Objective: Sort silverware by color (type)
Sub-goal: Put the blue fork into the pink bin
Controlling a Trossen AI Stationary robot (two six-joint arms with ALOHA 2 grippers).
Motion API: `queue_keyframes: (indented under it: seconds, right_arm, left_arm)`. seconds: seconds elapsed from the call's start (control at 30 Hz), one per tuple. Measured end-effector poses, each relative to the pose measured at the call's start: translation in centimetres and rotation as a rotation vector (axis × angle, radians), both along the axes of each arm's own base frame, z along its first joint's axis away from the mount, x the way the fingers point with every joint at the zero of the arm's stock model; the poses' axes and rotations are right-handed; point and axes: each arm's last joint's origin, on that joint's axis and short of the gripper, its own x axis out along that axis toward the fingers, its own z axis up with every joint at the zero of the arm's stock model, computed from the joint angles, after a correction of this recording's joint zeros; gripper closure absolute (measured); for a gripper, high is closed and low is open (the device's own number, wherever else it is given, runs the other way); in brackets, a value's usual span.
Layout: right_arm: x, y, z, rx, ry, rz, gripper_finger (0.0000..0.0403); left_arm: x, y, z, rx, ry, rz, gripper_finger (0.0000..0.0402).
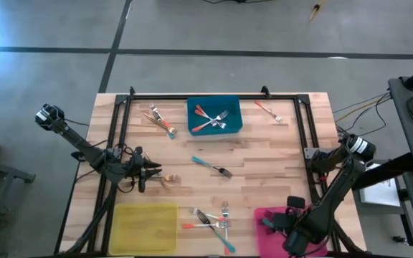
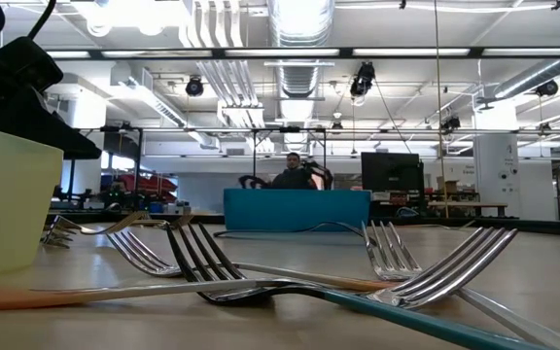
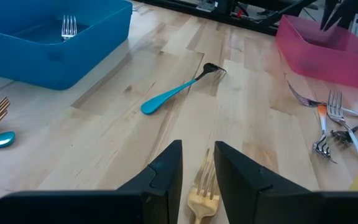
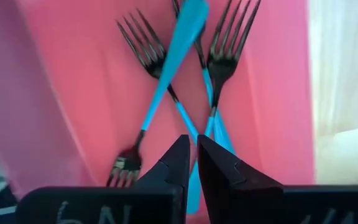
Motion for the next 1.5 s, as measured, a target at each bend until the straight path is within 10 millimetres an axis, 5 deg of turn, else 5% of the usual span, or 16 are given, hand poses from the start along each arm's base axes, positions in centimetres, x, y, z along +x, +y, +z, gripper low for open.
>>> queue_keyframes:
  seconds: [0.3, 0.57, 1.0, 1.2, 1.5]
  right_arm:
    - [2.3, -2.0, 5.2, -0.176, -0.442, -0.031, 0.0378]
    - [7.3, -7.2, 6.8, -0.315, -0.59, -0.073, 0.0378]
    - [20.0, -16.5, 5.0, -0.073, -0.846, -0.029, 0.0378]
    - [22.2, -20.7, 3.3, -0.001, -0.812, -0.134, 0.0378]
    - [23.7, -23.9, 0.0, 0.109, -0.715, -0.174, 0.0378]
  left_arm:
    - [0.0, 0.0, 0.0, 0.0, 0.0, 0.0, 0.0325]
    - [0.0, 0.0, 0.0, 0.0, 0.0, 0.0, 0.0325]
    - [0.0, 0.0, 0.0, 0.0, 0.0, 0.0, 0.0325]
    - [0.0, 0.0, 0.0, 0.0, 0.001, 0.0, 0.0325]
    - [0.0, 0.0, 0.0, 0.0, 0.0, 0.0, 0.0325]
